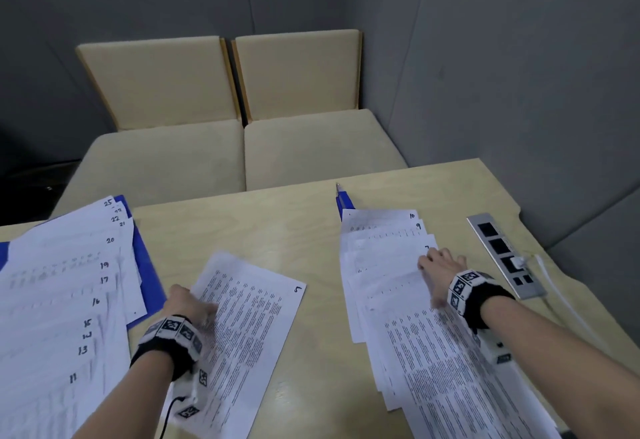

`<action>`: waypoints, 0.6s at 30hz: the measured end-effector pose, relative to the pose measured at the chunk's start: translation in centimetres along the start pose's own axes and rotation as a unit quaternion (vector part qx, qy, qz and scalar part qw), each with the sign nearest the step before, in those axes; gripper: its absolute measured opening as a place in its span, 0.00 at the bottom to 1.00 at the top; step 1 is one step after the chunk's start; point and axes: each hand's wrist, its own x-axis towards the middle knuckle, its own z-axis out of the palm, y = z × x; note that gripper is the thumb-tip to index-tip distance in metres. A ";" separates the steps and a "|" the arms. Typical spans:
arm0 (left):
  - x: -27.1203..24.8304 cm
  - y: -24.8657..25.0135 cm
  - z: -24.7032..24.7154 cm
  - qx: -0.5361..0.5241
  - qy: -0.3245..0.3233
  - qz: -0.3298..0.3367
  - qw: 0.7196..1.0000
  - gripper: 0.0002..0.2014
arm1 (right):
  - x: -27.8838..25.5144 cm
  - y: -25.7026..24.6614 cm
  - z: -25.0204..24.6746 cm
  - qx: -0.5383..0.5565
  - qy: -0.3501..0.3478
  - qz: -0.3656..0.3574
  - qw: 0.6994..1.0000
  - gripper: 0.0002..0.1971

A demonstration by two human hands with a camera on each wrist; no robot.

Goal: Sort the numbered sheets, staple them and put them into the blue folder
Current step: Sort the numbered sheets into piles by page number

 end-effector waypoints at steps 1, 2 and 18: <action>-0.1 0.1 0.1 -0.018 -0.001 0.020 1.000 0.31 | 0.3 -0.1 0.0 -0.015 -0.007 -0.003 1.000 0.41; -0.3 0.3 0.0 -0.030 -0.002 0.049 0.998 0.29 | 0.5 -0.2 0.1 -0.024 -0.013 -0.005 1.000 0.40; -7.4 11.3 -1.2 -0.463 -0.077 0.317 0.824 0.15 | -2.8 4.2 -1.6 0.205 -0.018 -0.049 0.977 0.13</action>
